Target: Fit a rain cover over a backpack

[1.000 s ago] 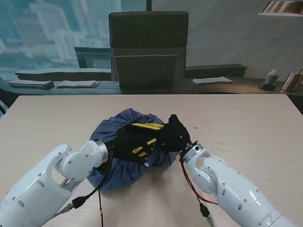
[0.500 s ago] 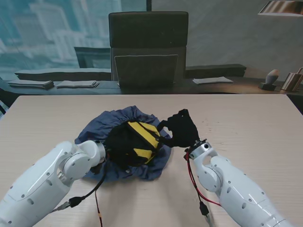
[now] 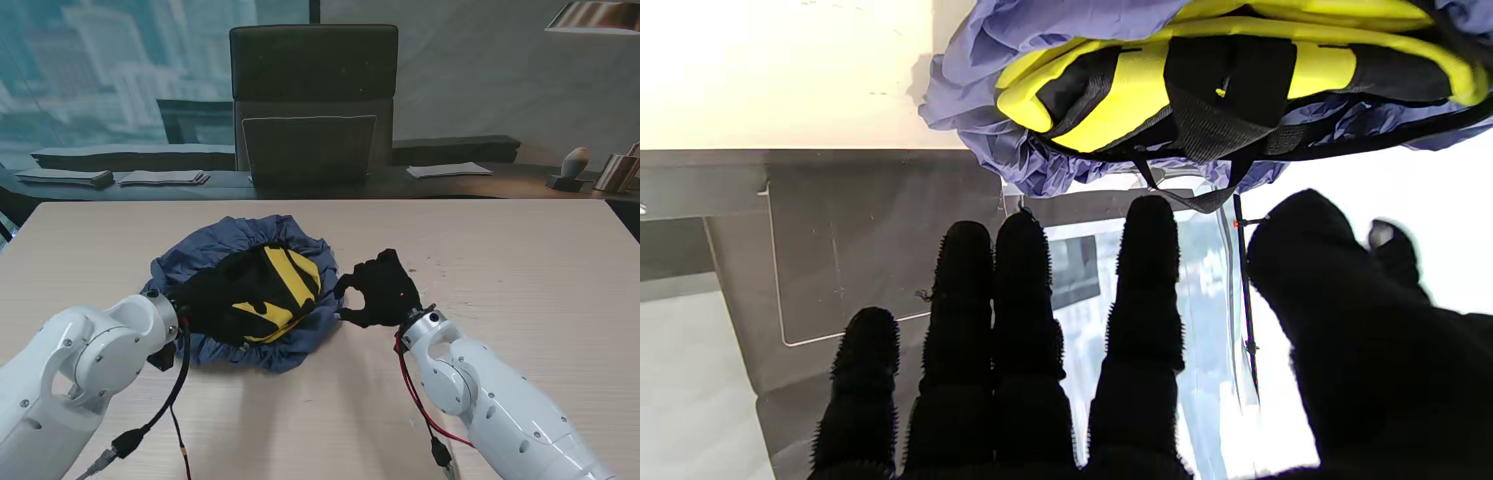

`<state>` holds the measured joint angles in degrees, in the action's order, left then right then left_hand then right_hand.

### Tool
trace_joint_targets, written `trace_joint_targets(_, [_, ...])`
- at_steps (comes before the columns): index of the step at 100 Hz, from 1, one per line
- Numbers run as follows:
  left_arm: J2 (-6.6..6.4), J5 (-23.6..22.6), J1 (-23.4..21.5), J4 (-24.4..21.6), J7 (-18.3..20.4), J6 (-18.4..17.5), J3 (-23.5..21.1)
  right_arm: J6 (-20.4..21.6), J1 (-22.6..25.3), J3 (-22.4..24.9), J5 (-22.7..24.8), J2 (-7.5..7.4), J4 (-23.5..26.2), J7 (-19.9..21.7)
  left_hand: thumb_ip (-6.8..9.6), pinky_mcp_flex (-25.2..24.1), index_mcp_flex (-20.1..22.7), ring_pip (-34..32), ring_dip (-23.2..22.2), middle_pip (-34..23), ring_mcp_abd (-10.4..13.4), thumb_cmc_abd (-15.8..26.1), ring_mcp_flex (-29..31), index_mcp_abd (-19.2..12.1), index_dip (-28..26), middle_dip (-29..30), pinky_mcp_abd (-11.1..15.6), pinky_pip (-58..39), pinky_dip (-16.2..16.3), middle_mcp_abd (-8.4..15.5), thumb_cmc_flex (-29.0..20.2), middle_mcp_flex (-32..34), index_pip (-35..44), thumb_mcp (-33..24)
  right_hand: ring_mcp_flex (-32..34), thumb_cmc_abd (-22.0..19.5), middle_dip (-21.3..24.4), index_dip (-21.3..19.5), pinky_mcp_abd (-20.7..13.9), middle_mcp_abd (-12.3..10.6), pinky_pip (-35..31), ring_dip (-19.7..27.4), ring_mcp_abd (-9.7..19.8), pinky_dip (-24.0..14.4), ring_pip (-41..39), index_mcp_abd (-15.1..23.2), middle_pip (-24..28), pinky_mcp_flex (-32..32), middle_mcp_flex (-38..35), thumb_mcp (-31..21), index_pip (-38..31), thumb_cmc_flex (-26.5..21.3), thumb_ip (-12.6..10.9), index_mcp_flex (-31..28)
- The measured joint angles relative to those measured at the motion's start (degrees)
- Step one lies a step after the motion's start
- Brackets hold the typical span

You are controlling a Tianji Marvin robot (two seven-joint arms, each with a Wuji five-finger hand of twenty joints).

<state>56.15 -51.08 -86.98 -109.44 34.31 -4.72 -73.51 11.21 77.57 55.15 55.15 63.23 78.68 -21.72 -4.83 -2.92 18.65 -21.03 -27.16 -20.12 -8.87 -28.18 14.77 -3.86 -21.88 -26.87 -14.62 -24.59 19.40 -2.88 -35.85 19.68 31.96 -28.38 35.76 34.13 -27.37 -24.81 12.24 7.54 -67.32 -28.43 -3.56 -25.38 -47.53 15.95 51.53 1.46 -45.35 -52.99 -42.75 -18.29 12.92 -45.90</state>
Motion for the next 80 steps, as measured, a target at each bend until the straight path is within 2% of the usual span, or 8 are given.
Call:
trace_joint_targets(12, [0.14,-1.19,2.35,2.03,-4.32,-1.13,2.77,0.06,0.12,0.02,0.00,-0.06,0.08,0.54,0.39,0.01,0.54,-0.08,0.00,-1.07,-0.28,2.53,0.72,0.21,0.01,0.08,0.00,-4.90,0.48,-1.30,-1.43,1.17,1.90,-0.68,0.00,0.52,0.29,0.85,0.00,-0.20,0.03,0.01,0.14,0.00,0.03,0.60,-0.01,0.05,0.01,-0.68,-0.34,-0.01,0.00,0.90])
trace_joint_targets(17, [0.18,-0.82,4.16,3.77,-7.40,-0.80,5.25,0.08,0.20,0.05,0.03,-0.08,0.11,0.60,0.39,0.01,0.34,-0.06,0.22,-0.67,-0.75,3.63,0.49,1.77,0.74,1.27,0.00,-6.51,0.48,-1.70,0.09,1.22,0.58,0.64,-0.05,0.57,0.60,1.44,0.00,-0.20,0.07,0.03,0.14,0.00,0.08,0.61,0.04,0.08,0.44,-1.31,-0.37,-0.01,0.01,1.12])
trace_joint_targets(25, [0.52,-0.58,7.81,7.98,-14.98,2.20,11.13,0.05,0.27,0.05,0.17,-0.11,0.11,0.57,0.39,-0.29,-5.46,3.89,4.02,3.53,-2.17,7.17,-5.89,5.86,4.13,5.73,0.00,-4.57,-3.45,-3.91,0.79,-5.09,-5.20,15.53,-0.92,0.57,1.25,1.71,-0.08,-0.32,0.12,0.06,0.38,0.00,0.36,0.54,-0.97,0.39,1.52,-1.31,-0.48,-0.01,0.01,1.55])
trace_joint_targets(35, [1.21,0.23,12.77,11.96,-12.78,7.81,17.84,-0.14,0.29,0.05,0.20,-0.11,0.08,0.24,0.97,-0.30,-7.66,13.11,9.16,13.76,-3.07,8.72,-10.20,9.80,10.44,11.13,-0.01,4.14,-5.92,-5.72,0.72,-9.75,-15.74,26.17,-0.93,0.59,1.26,1.93,-0.23,-0.54,0.22,0.09,0.63,0.00,0.66,-0.64,-0.97,0.64,1.53,-2.23,-0.25,-0.01,0.01,2.17])
trace_joint_targets(42, [1.70,-0.65,15.83,15.43,-13.06,8.50,21.86,-0.18,0.33,0.14,0.17,-0.09,0.01,0.02,0.97,-0.30,-7.67,16.18,9.52,17.24,-2.74,8.64,-11.39,11.14,13.01,11.51,-0.01,7.92,-5.95,-6.33,0.71,-11.14,-20.87,27.34,-1.16,0.04,1.36,1.72,-0.52,-0.67,0.24,0.09,0.75,0.00,0.87,-1.19,-0.99,0.65,2.38,-2.71,0.41,-0.01,0.01,3.39])
trace_joint_targets(52, [2.53,-7.17,17.90,19.85,-17.43,11.17,25.75,-0.15,0.41,0.51,0.19,-0.06,-0.16,-0.57,0.98,-0.85,-7.68,18.18,9.52,18.45,-2.74,7.34,-11.71,11.91,14.10,11.51,-0.01,11.20,-5.96,-6.46,-0.11,-11.18,-23.75,27.30,-1.16,-0.09,1.69,1.33,-0.53,-0.73,0.72,0.09,0.84,0.01,0.89,-1.62,-0.97,0.67,2.88,-2.71,0.85,-0.01,0.01,3.65])
trace_joint_targets(63, [2.90,-7.48,18.62,22.42,-18.55,15.53,27.81,-0.10,0.50,1.01,0.19,-0.03,-0.43,-1.30,0.98,-0.90,-7.68,18.27,9.52,18.64,-2.96,6.71,-11.71,11.91,14.12,11.51,-0.14,14.23,-5.96,-7.01,-0.72,-11.18,-25.14,27.28,-1.16,-0.10,1.69,0.79,-0.53,-0.73,0.75,0.10,0.85,0.01,0.89,-1.62,-0.97,0.79,2.88,-2.71,0.84,-0.01,0.01,3.65])
trace_joint_targets(80, [2.98,-7.54,20.68,25.79,-19.01,17.41,31.40,-0.08,0.45,1.10,0.05,-0.03,-0.75,-1.51,0.98,0.43,-7.68,18.27,9.53,18.64,-3.75,5.38,-11.71,11.91,14.12,10.46,-0.86,18.30,-5.96,-7.01,-0.37,-11.19,-25.17,28.32,-1.16,-0.59,1.69,0.68,-0.53,-0.73,0.76,0.10,0.85,0.00,0.89,-1.63,-0.97,0.92,2.88,-2.70,0.84,-0.01,0.01,3.65])
